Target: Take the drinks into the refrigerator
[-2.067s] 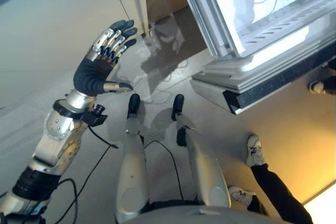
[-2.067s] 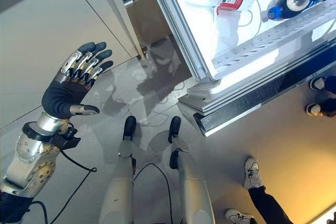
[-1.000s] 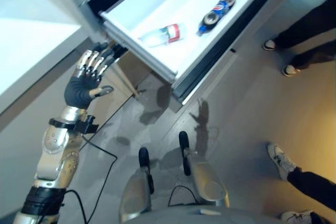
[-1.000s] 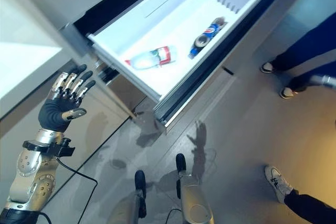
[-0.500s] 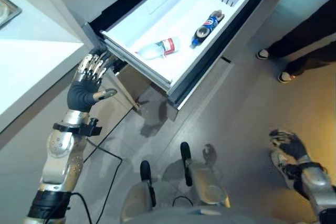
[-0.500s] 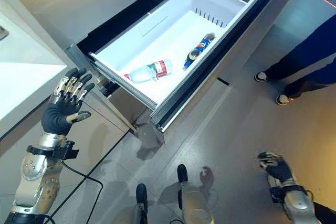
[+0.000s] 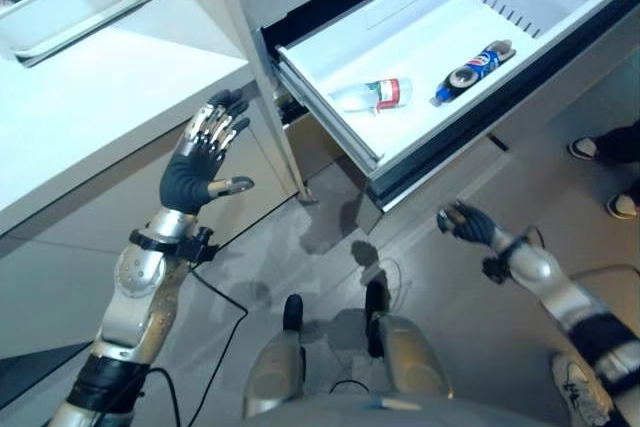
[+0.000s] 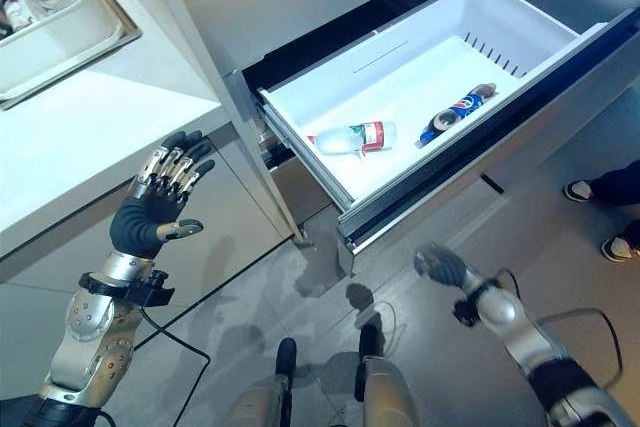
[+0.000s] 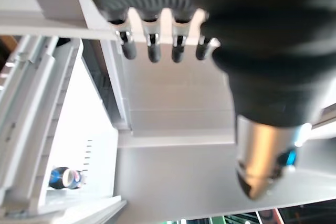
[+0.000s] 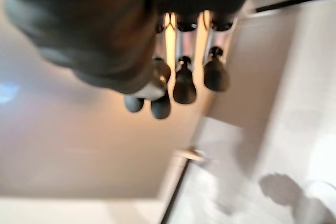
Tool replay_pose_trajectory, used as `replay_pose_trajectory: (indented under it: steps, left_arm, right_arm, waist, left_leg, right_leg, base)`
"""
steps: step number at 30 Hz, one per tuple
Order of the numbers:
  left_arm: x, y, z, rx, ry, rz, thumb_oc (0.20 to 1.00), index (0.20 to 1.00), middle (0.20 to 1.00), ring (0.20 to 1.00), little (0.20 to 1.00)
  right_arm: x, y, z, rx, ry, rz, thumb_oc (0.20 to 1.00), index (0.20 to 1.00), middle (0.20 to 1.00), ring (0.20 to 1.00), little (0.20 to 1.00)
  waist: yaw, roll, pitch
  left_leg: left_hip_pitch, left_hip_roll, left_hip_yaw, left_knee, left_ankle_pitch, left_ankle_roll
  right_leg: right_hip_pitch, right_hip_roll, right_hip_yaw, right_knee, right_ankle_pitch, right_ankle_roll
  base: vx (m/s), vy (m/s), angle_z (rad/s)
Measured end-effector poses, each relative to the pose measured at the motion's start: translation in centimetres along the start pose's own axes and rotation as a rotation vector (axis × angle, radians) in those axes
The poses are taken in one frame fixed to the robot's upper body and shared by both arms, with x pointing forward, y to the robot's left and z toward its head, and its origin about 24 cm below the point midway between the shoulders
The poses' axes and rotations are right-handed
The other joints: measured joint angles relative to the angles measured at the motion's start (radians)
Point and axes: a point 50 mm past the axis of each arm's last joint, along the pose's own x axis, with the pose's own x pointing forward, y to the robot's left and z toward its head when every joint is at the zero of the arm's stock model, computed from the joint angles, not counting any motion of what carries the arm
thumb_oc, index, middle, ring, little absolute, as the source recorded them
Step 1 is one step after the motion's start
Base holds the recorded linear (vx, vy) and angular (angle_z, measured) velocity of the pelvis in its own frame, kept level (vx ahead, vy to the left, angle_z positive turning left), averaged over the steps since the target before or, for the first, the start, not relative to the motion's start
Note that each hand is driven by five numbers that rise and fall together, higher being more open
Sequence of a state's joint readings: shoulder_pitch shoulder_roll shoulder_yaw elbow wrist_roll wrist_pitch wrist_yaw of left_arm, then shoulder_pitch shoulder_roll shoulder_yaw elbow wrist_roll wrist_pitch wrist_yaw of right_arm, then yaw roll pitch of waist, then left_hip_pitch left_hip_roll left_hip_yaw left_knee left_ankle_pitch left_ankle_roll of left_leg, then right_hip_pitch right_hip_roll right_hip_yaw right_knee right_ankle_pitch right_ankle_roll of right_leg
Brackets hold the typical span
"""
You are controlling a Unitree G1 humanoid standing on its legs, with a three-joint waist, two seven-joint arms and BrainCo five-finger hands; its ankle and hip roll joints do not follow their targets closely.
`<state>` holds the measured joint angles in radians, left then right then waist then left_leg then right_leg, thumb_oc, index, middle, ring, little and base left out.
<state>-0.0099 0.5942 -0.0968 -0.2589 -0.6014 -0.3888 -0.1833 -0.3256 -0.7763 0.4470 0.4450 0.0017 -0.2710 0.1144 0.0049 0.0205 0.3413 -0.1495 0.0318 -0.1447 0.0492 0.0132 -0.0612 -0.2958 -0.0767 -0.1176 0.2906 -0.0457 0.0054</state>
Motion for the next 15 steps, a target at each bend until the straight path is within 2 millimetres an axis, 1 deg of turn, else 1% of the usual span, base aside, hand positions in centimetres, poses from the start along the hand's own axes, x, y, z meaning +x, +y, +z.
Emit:
replay_pose_trajectory:
  steps: [2,4,8,11,12,15]
  left_arm:
    - [-0.1,0.0,-0.1,0.000,0.004,0.003,1.000,1.000,1.000,1.000,1.000]
    - [-0.1,0.0,-0.1,-0.002,0.006,0.005,1.000,1.000,1.000,1.000,1.000]
    - [0.1,0.1,0.0,-0.001,-0.004,0.006,1.000,1.000,1.000,1.000,1.000]
    - [0.2,0.1,0.0,-0.002,-0.009,0.013,1.000,1.000,1.000,1.000,1.000]
    - [0.3,0.1,0.1,-0.001,-0.011,0.013,1.000,1.000,1.000,1.000,1.000]
    - [0.3,0.1,0.1,0.001,-0.019,0.018,1.000,1.000,1.000,1.000,1.000]
  right_arm:
    - [0.3,-0.1,0.5,-0.001,-0.020,-0.005,0.200,0.200,0.200,0.200,0.200]
    - [0.8,-0.3,1.2,-0.008,-0.045,-0.005,0.200,0.200,0.200,0.200,0.200]
    - [1.8,-1.0,2.6,-0.022,-0.093,-0.034,0.200,0.200,0.200,0.200,0.200]
    - [2.5,-1.0,3.6,0.022,-0.130,-0.074,0.200,0.200,0.200,0.200,0.200]
    - [2.8,-1.0,4.1,0.028,-0.149,-0.081,0.200,0.200,0.200,0.200,0.200]
    - [3.9,-1.5,6.0,-0.014,-0.205,-0.065,0.200,0.200,0.200,0.200,0.200]
  waist:
    - [0.015,0.001,0.002]
    - [0.012,0.003,0.003]
    - [0.012,0.010,0.006]
    - [0.040,0.021,0.013]
    - [0.044,0.030,0.017]
    - [0.077,0.045,0.027]
  left_leg:
    - [-0.005,0.002,-0.003,0.008,0.003,-0.002]
    - [-0.005,0.003,-0.006,0.010,0.012,-0.014]
    - [-0.017,0.005,-0.018,0.012,0.016,-0.021]
    - [-0.028,0.008,-0.041,0.006,0.020,-0.029]
    - [-0.035,0.007,-0.062,0.003,0.021,-0.030]
    - [-0.041,0.005,-0.098,0.007,0.027,-0.025]
  right_leg:
    - [-0.011,0.001,-0.005,0.017,-0.009,-0.004]
    - [-0.012,0.000,-0.013,0.025,-0.014,-0.005]
    - [-0.013,-0.001,-0.030,0.024,-0.016,-0.007]
    - [-0.011,-0.001,-0.054,0.027,-0.019,-0.011]
    - [-0.008,-0.005,-0.070,0.028,-0.022,-0.014]
    - [-0.013,-0.015,-0.102,0.048,-0.035,-0.023]
  base:
    - [0.00,-0.010,0.15]
    - [-0.01,-0.005,0.07]
    - [-0.01,-0.014,0.11]
    - [0.00,-0.037,0.22]
    - [0.01,-0.034,0.44]
    - [-0.01,-0.016,0.35]
